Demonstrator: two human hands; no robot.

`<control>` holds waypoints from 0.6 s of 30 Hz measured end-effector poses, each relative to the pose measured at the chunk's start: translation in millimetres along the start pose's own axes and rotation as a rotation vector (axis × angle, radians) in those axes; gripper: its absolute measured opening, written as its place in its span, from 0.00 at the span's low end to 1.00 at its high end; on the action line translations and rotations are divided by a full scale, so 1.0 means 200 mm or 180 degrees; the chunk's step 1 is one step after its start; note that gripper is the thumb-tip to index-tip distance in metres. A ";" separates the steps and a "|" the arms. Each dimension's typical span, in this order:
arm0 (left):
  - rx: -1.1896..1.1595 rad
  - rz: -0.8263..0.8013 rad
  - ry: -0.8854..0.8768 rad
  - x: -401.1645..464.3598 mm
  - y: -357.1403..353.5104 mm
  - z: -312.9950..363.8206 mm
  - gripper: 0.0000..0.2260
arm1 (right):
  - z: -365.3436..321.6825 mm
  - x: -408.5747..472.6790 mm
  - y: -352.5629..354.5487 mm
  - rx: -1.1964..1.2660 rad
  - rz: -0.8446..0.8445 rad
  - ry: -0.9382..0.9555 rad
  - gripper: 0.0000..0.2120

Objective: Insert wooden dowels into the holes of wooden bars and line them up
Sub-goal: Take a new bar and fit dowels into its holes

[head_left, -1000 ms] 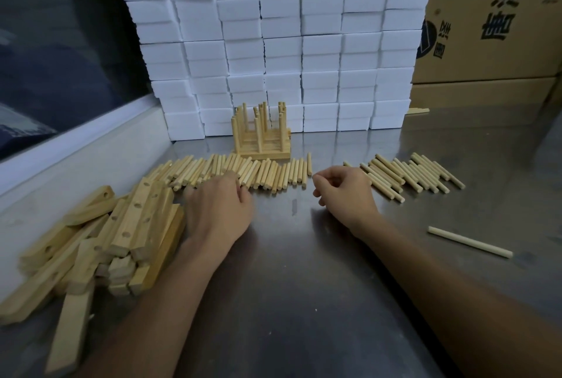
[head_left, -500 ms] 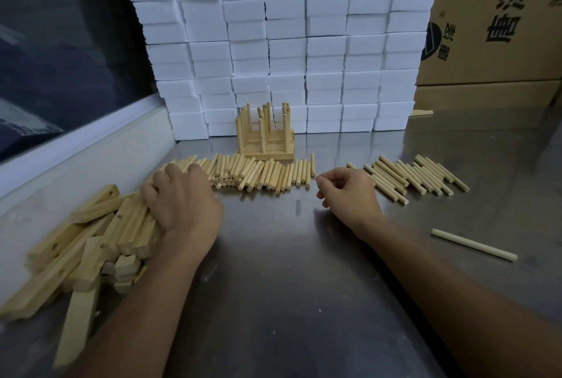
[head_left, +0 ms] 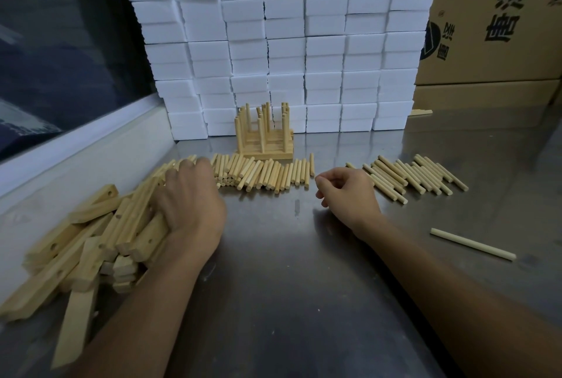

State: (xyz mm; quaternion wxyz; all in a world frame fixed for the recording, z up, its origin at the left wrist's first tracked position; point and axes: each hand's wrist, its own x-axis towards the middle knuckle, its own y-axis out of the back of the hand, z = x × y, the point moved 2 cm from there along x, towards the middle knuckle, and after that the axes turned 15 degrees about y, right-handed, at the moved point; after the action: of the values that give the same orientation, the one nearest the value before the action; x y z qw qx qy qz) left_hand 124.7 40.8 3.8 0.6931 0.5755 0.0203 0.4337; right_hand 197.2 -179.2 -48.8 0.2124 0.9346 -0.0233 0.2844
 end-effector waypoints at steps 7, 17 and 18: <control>-0.0046 0.0104 -0.0078 -0.02 -0.01 0.01 0.14 | 0.01 0.00 0.00 -0.0031 0.0012 -0.0006 0.04; -0.2661 -0.0776 0.0083 -0.10 -0.03 0.16 0.12 | -0.05 -0.02 -0.01 -0.0191 -0.0082 0.0383 0.05; -0.2965 -0.0963 0.0284 -0.10 -0.04 0.16 0.13 | -0.07 -0.03 -0.01 -0.0227 -0.0127 0.0495 0.05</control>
State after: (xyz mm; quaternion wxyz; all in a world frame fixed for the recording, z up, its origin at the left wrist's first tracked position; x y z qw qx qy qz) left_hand 132.9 3.4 -1.3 0.9304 0.1759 -0.0628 0.3153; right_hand 185.6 -171.4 -41.9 0.2523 0.9018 0.0017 0.3509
